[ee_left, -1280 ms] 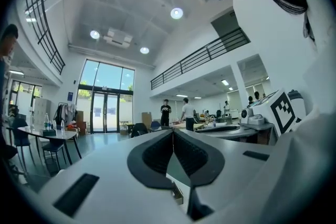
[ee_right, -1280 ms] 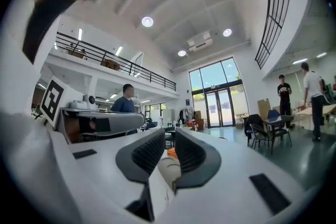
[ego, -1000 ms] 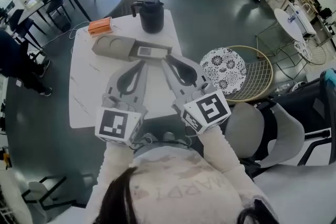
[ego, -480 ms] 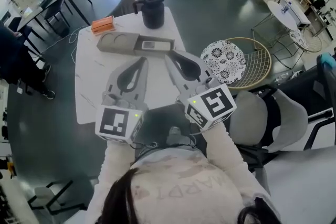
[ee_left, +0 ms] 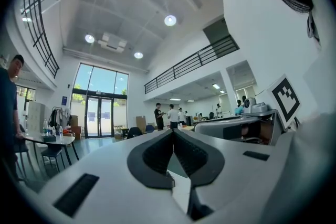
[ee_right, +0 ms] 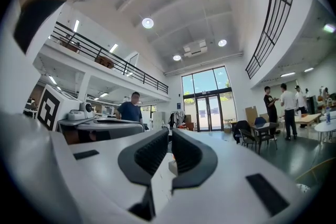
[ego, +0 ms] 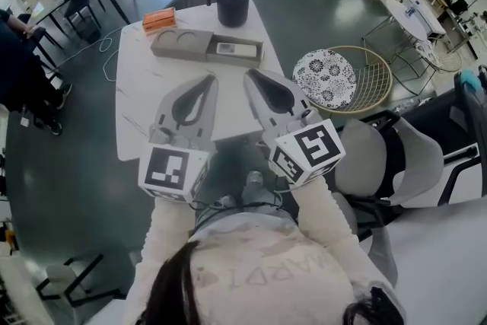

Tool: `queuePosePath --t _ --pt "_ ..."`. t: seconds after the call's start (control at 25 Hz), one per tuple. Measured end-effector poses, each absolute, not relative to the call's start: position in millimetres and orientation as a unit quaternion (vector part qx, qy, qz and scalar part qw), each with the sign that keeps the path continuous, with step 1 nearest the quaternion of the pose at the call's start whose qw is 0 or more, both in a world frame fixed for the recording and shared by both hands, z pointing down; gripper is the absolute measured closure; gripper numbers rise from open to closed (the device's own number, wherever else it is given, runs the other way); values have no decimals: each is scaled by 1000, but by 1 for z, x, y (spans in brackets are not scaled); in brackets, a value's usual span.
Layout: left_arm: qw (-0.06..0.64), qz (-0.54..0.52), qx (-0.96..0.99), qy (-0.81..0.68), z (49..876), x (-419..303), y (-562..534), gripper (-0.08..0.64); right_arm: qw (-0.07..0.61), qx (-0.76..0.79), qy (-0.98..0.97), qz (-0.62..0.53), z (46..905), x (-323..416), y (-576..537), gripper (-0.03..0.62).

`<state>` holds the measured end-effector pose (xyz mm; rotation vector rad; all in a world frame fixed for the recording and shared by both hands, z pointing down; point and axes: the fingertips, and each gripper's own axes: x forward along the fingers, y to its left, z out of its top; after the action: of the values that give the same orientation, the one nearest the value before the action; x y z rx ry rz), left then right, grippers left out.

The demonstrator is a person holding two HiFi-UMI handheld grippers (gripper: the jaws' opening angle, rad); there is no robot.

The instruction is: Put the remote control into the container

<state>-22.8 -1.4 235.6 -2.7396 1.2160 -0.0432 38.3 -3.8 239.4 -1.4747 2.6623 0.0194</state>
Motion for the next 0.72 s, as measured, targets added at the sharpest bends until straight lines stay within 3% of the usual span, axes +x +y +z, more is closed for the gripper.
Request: queuePosePath --t 0.72 --pt "74 -6 -910 408 232 -54 7 546 37 -474 880 24 234 -2 2 560"
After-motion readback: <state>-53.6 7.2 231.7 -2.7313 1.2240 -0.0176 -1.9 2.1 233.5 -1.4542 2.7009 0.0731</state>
